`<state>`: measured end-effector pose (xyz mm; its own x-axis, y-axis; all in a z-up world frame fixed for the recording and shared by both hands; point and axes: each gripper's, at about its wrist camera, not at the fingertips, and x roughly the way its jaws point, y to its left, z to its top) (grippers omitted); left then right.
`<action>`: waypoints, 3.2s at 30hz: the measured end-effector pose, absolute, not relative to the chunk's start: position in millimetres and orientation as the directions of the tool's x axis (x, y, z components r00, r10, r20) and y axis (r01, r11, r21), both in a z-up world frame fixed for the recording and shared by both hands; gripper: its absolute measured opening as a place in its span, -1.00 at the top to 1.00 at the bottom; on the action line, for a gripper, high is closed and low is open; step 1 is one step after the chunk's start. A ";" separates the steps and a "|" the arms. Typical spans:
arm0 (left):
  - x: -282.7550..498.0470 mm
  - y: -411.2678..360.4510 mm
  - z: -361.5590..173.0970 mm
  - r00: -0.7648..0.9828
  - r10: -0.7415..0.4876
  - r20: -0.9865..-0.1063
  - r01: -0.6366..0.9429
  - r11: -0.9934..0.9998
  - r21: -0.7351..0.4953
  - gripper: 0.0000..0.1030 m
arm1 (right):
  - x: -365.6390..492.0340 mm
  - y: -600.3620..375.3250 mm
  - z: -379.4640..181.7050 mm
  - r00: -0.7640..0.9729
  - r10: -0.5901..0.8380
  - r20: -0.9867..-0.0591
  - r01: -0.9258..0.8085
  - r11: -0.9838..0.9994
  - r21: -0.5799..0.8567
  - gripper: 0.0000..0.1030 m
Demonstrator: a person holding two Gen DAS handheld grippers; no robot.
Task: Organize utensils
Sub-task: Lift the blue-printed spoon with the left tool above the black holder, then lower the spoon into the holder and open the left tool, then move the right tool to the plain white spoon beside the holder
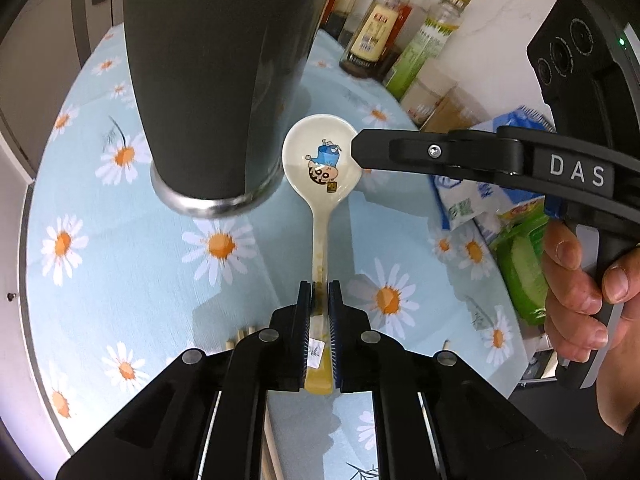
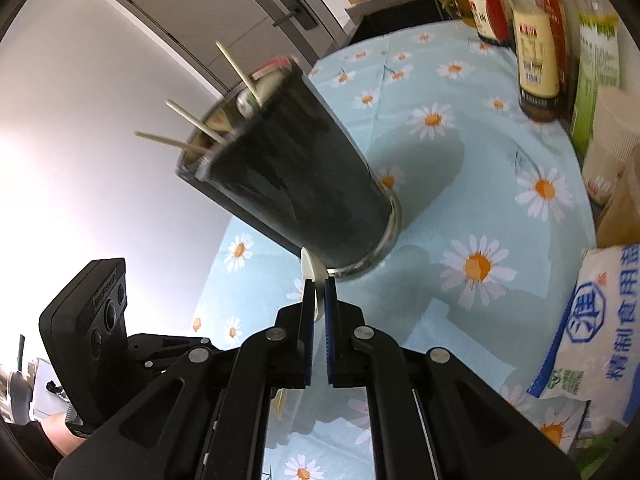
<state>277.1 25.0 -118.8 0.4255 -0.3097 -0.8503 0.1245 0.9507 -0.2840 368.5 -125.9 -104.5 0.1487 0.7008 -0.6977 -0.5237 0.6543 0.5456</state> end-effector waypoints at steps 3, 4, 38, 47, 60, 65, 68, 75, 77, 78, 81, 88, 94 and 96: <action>277.5 22.9 -99.4 0.461 -0.301 -0.834 0.151 0.953 -0.261 0.85 | 367.9 -128.7 -87.1 0.173 0.714 -0.679 -0.542 0.645 0.540 0.89; 276.8 22.4 -92.1 0.474 -0.298 -0.828 0.159 0.955 -0.252 0.85 | 367.4 -130.1 -78.9 0.191 0.713 -0.674 -0.550 0.647 0.529 0.89; 310.5 37.3 4.9 0.646 -0.237 -0.725 0.192 0.971 -0.146 0.84 | 396.5 -135.3 20.2 0.314 0.777 -0.546 -0.612 0.605 0.509 0.87; 313.1 36.8 10.9 0.653 -0.236 -0.720 0.197 0.970 -0.140 0.84 | 399.9 -138.4 14.9 0.313 0.774 -0.550 -0.593 0.612 0.524 0.86; 309.0 37.4 5.5 0.641 -0.238 -0.730 0.190 0.970 -0.150 0.84 | 396.0 -141.8 3.8 0.300 0.769 -0.565 -0.570 0.619 0.540 0.86; 305.7 38.3 0.5 0.635 -0.238 -0.735 0.183 0.971 -0.156 0.84 | 396.6 -145.1 -3.7 0.296 0.764 -0.573 -0.551 0.627 0.551 0.72; 304.5 38.6 -2.1 0.631 -0.238 -0.739 0.182 0.971 -0.158 0.84 | 397.3 -146.2 -8.4 0.286 0.766 -0.576 -0.535 0.626 0.567 0.72; 300.3 41.6 -9.2 0.616 -0.251 -0.747 0.178 0.968 -0.178 0.84 | 397.9 -147.6 -21.1 0.264 0.767 -0.586 -0.500 0.628 0.597 0.72; 298.4 40.0 -12.0 0.610 -0.252 -0.751 0.183 0.967 -0.177 0.84 | 397.8 -147.1 -27.0 0.241 0.774 -0.586 -0.485 0.619 0.617 0.63; 297.7 39.5 -13.0 0.609 -0.251 -0.752 0.182 0.968 -0.175 0.84 | 397.5 -147.2 -28.8 0.236 0.773 -0.589 -0.481 0.620 0.620 0.59; 295.4 40.5 -17.8 0.601 -0.259 -0.756 0.180 0.966 -0.188 0.84 | 397.3 -147.0 -37.5 0.230 0.764 -0.602 -0.461 0.631 0.624 0.57; 291.8 42.7 -30.2 0.593 -0.240 -0.768 0.162 0.971 -0.179 0.83 | 394.1 -146.2 -60.7 0.191 0.755 -0.627 -0.417 0.640 0.645 0.57; 288.2 43.2 -43.0 0.576 -0.247 -0.780 0.156 0.969 -0.192 0.83 | 394.9 -145.3 -78.3 0.171 0.739 -0.651 -0.367 0.661 0.654 0.57; 287.7 45.0 -47.0 0.569 -0.248 -0.784 0.150 0.969 -0.198 0.83 | 396.8 -145.1 -84.8 0.162 0.733 -0.661 -0.343 0.669 0.659 0.57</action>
